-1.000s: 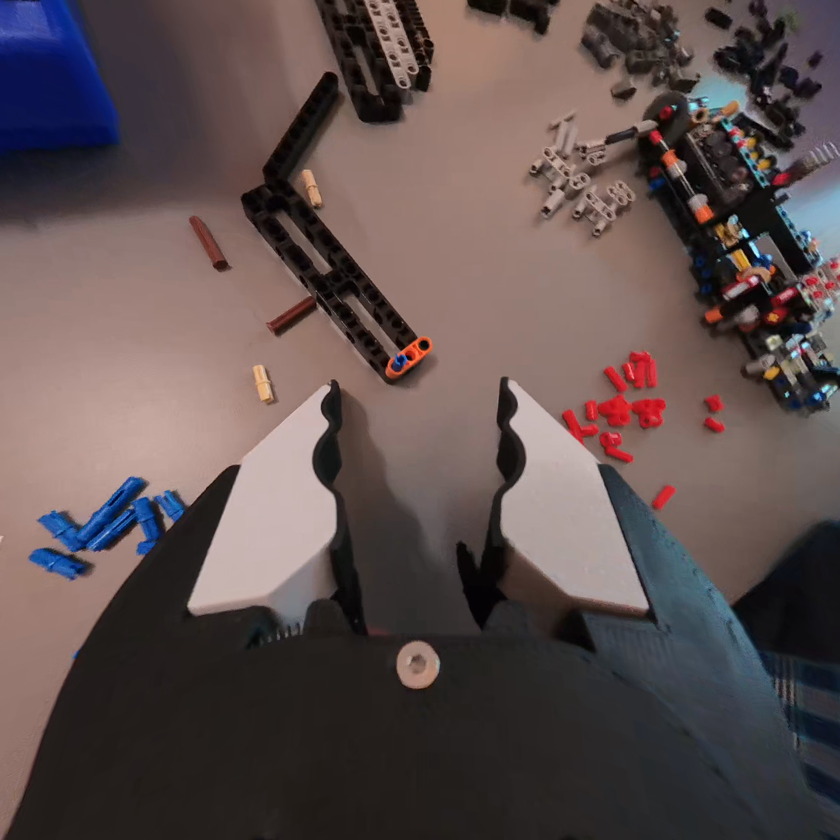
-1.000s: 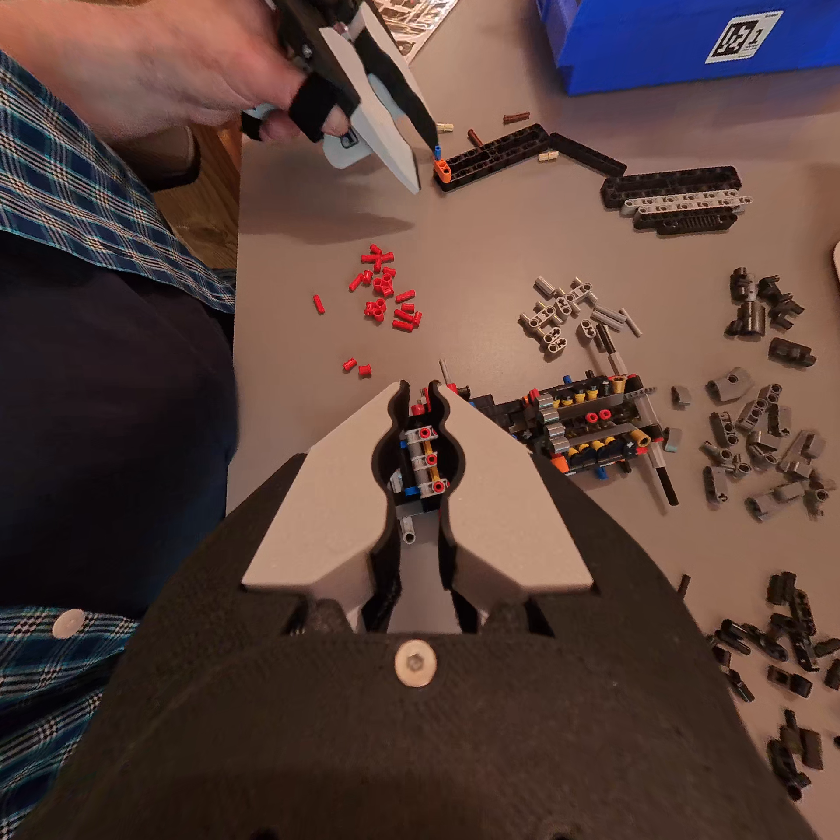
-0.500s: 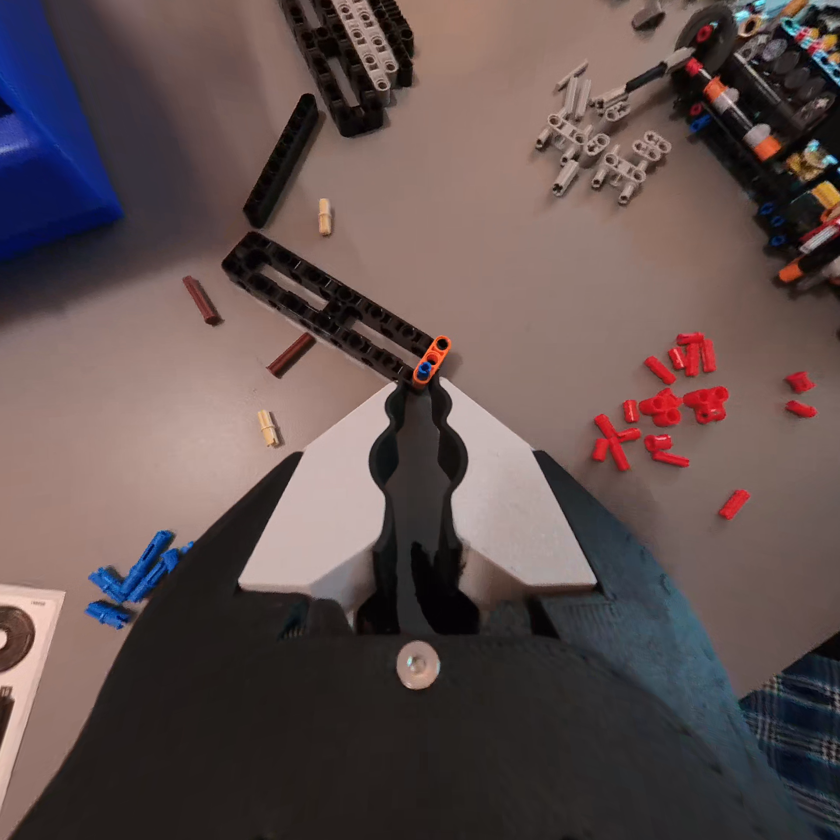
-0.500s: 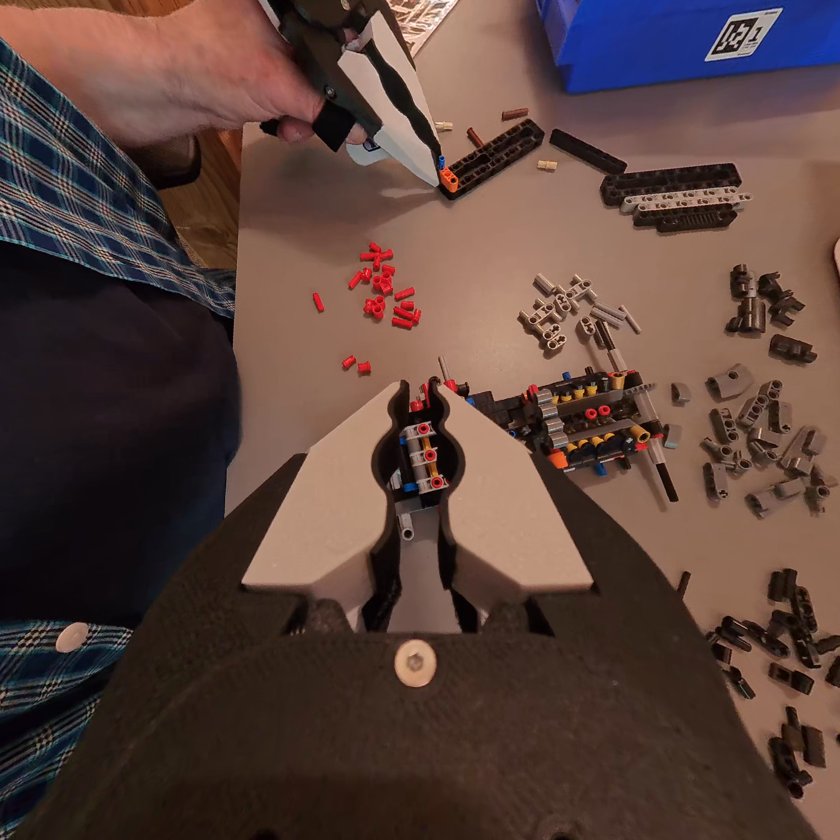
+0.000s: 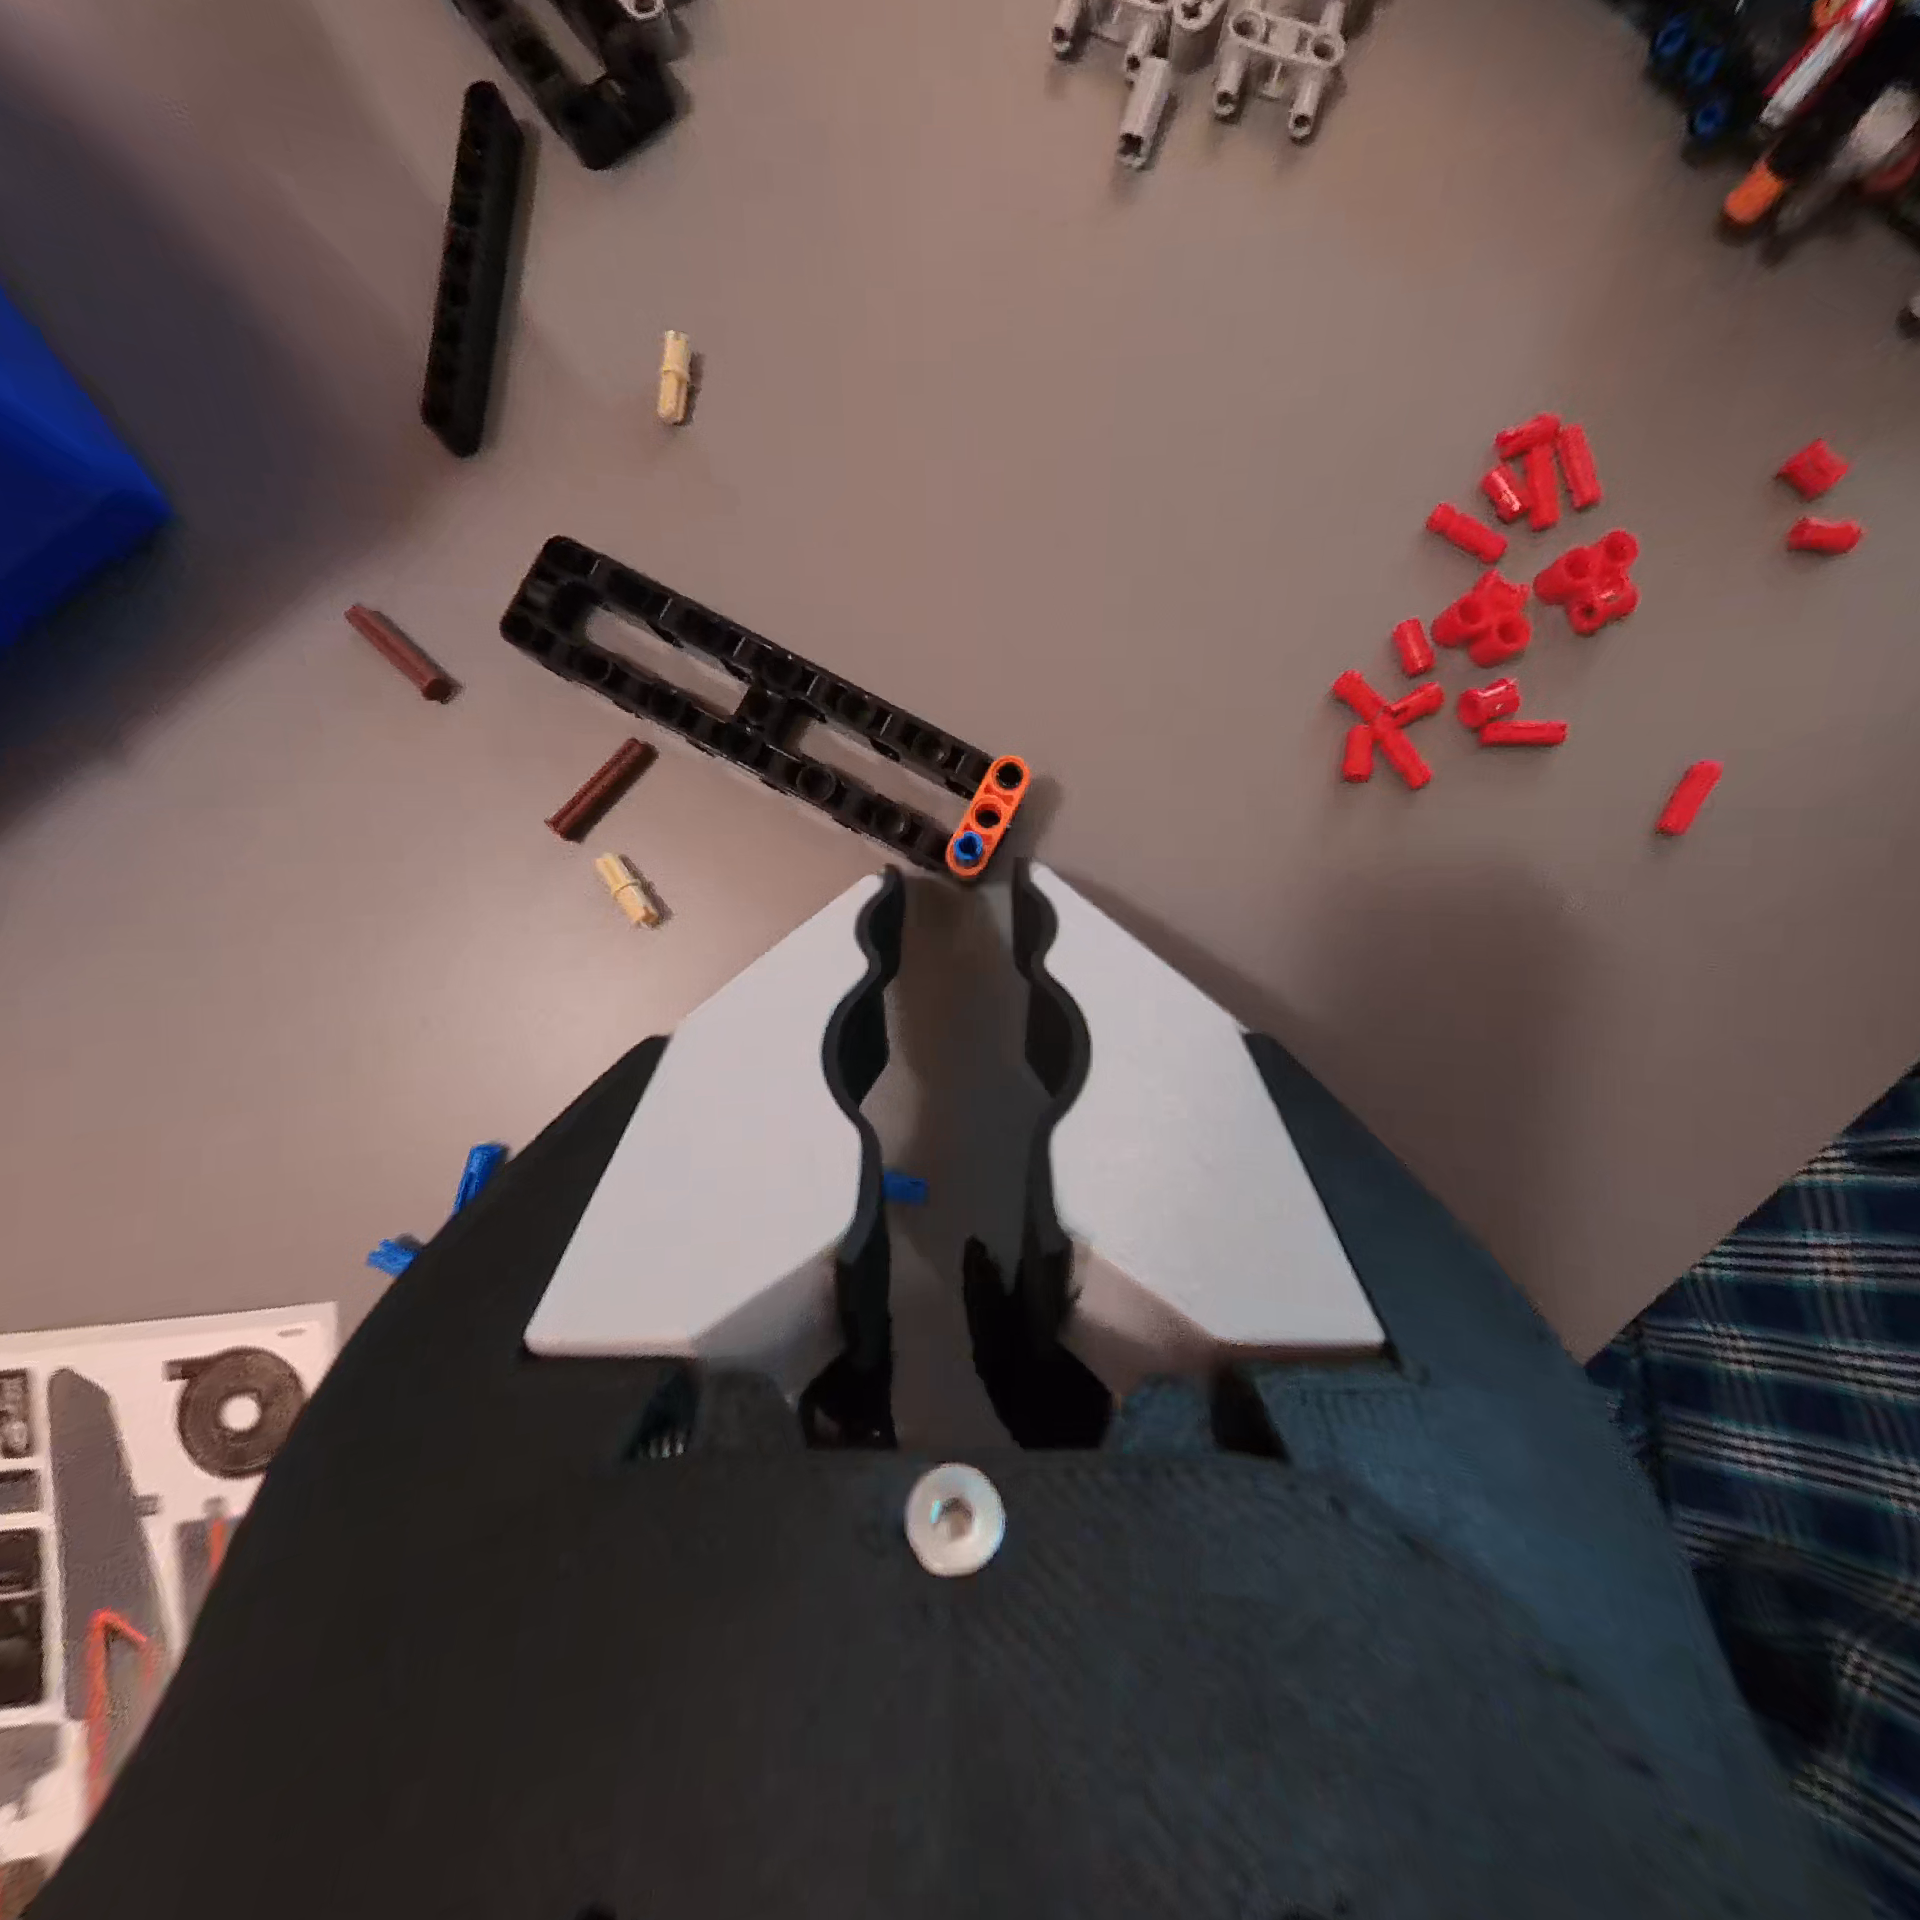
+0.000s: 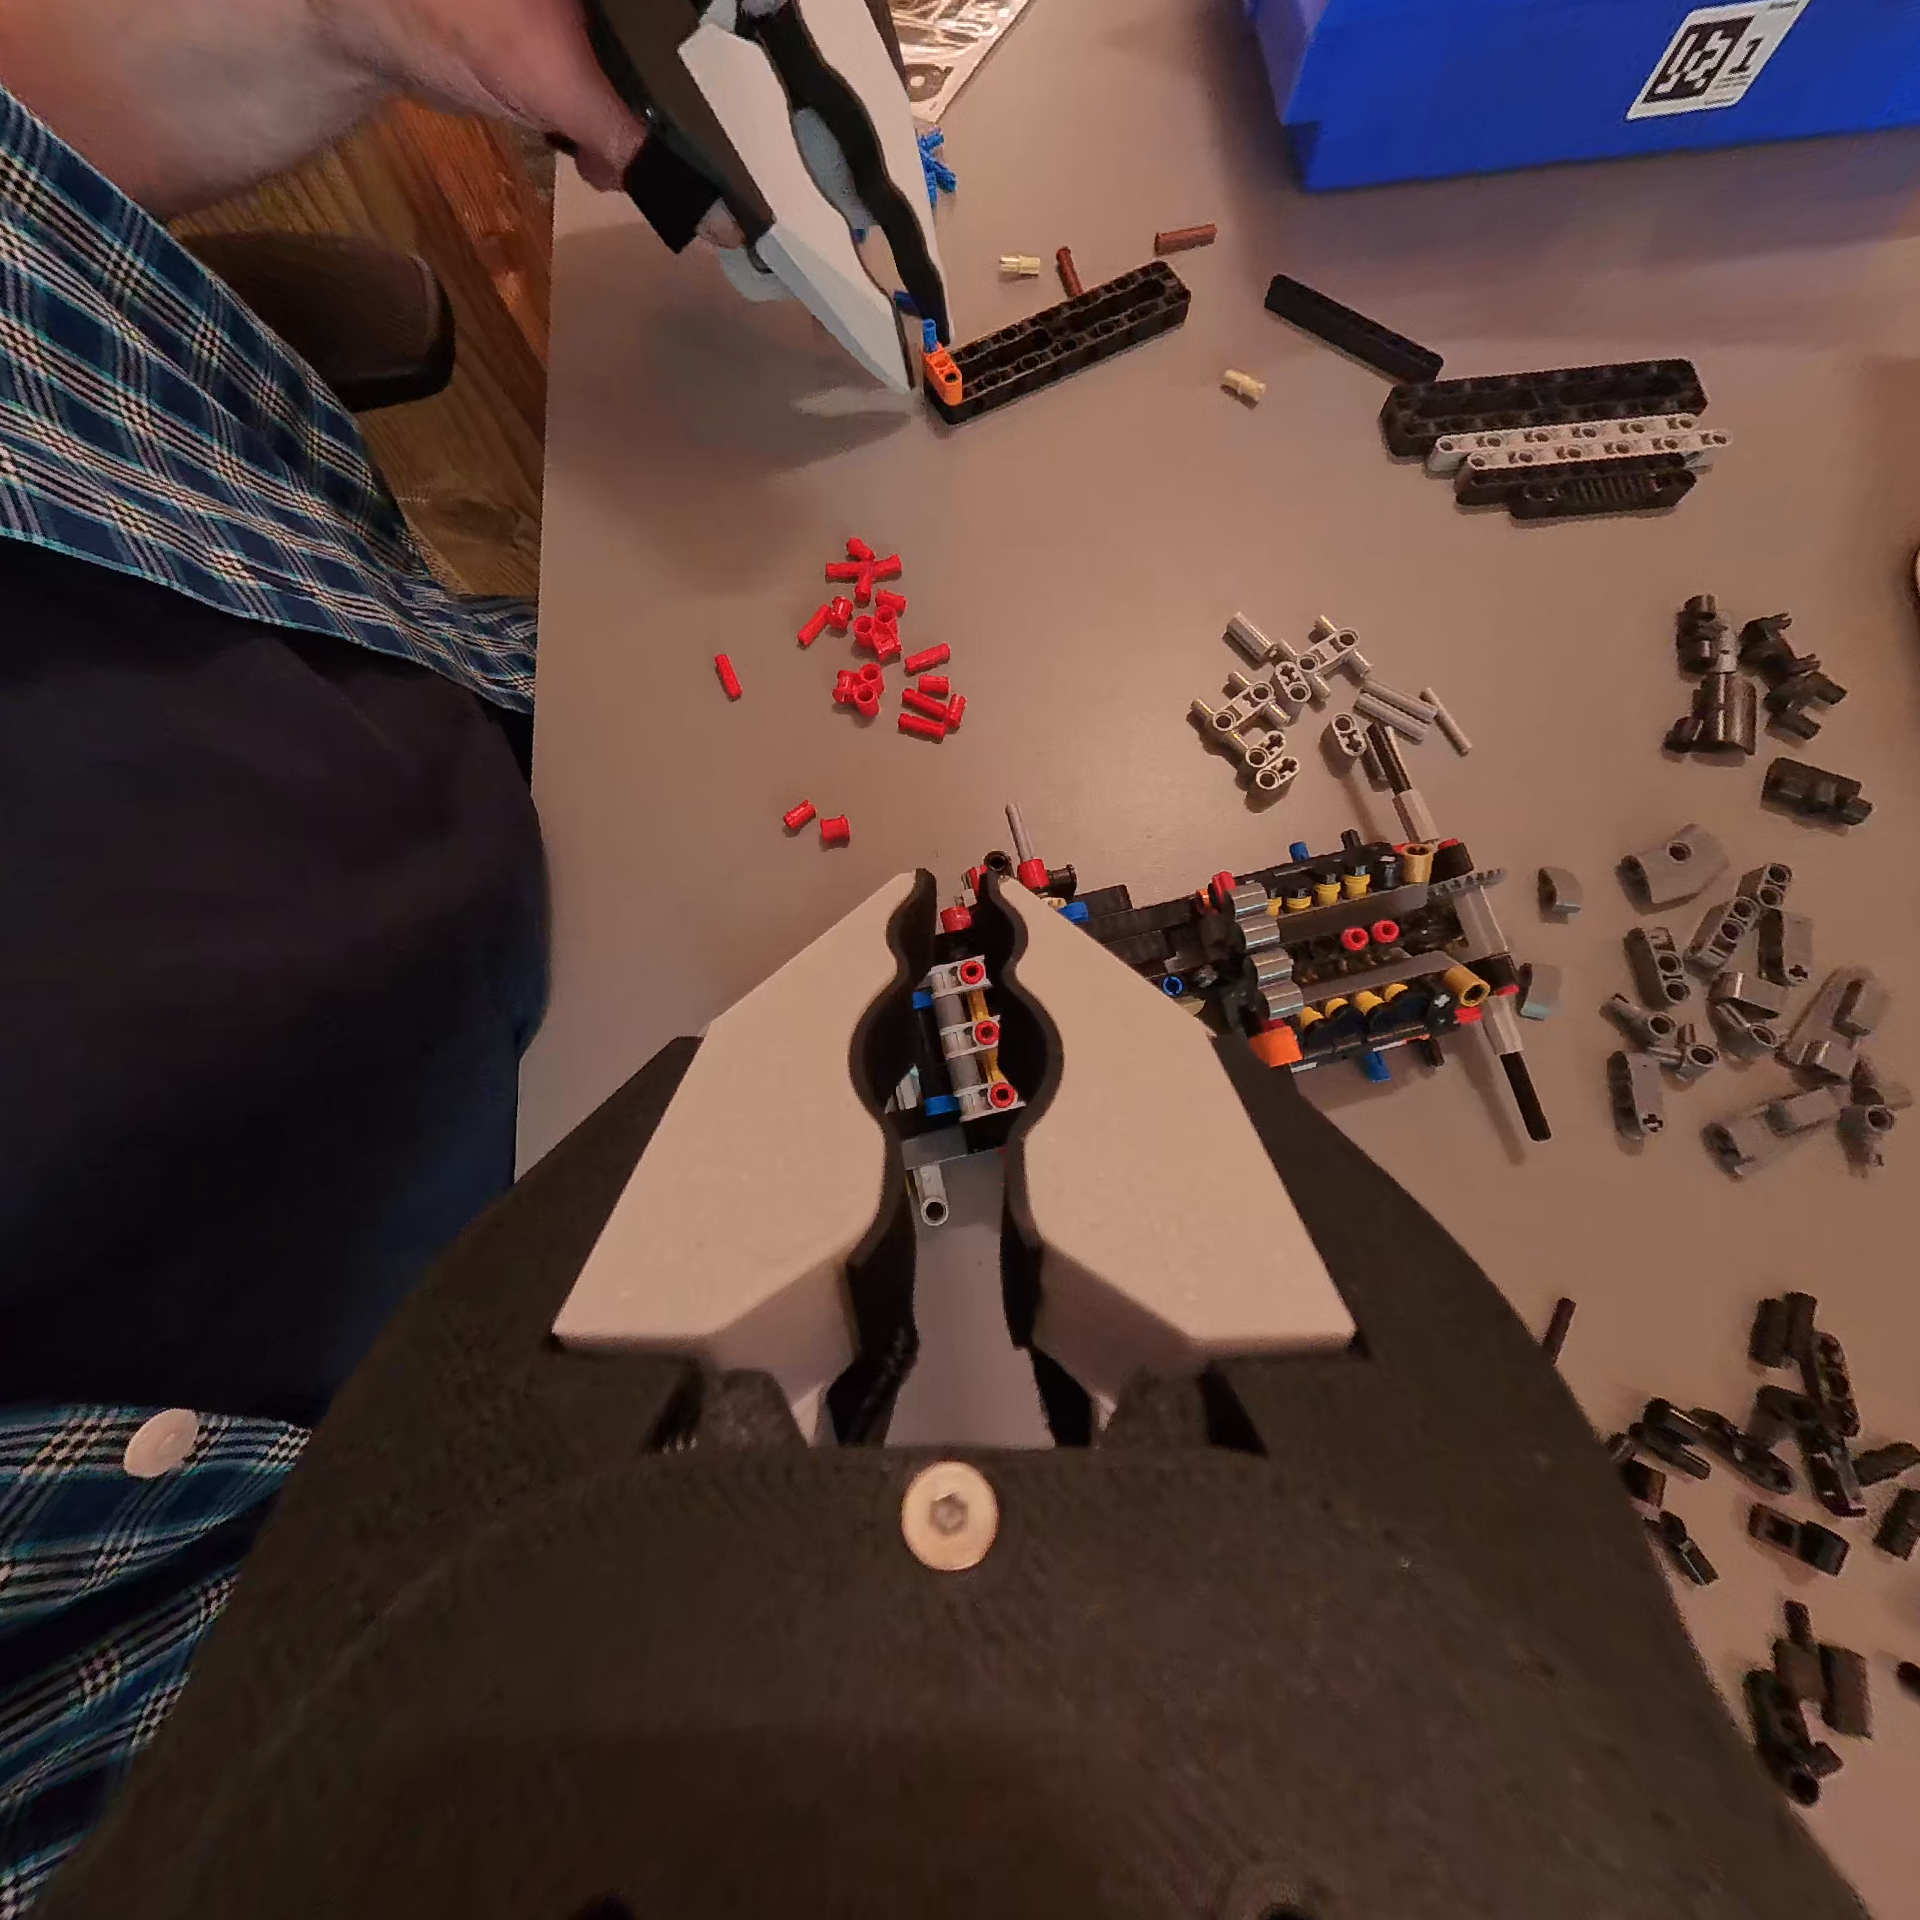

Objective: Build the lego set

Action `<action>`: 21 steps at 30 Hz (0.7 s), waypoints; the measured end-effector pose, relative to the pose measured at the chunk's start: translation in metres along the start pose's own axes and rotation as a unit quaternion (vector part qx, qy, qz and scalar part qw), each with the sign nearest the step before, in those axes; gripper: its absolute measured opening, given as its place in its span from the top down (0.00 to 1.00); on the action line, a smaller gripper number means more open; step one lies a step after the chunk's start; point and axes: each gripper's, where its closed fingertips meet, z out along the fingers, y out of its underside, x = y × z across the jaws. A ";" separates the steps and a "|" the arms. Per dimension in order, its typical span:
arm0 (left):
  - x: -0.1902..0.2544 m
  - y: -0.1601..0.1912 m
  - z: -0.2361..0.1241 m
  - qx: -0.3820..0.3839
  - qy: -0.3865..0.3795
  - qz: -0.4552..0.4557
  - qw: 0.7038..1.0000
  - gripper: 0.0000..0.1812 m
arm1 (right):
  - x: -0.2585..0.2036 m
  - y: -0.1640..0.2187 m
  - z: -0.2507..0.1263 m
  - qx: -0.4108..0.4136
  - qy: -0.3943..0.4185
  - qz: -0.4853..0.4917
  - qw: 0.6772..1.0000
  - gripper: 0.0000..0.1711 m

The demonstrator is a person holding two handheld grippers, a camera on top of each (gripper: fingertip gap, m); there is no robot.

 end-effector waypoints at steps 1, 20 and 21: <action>0.001 -0.002 -0.001 0.009 0.005 -0.018 1.000 0.87 | 0.000 0.000 -0.001 0.001 0.001 0.000 1.000 0.97; 0.009 -0.020 0.014 0.063 -0.019 -0.058 0.996 0.83 | -0.004 -0.004 0.001 -0.001 -0.001 -0.007 1.000 0.97; 0.011 -0.021 0.014 0.060 -0.018 -0.041 0.997 0.83 | -0.004 -0.005 0.001 -0.002 0.000 -0.008 1.000 0.97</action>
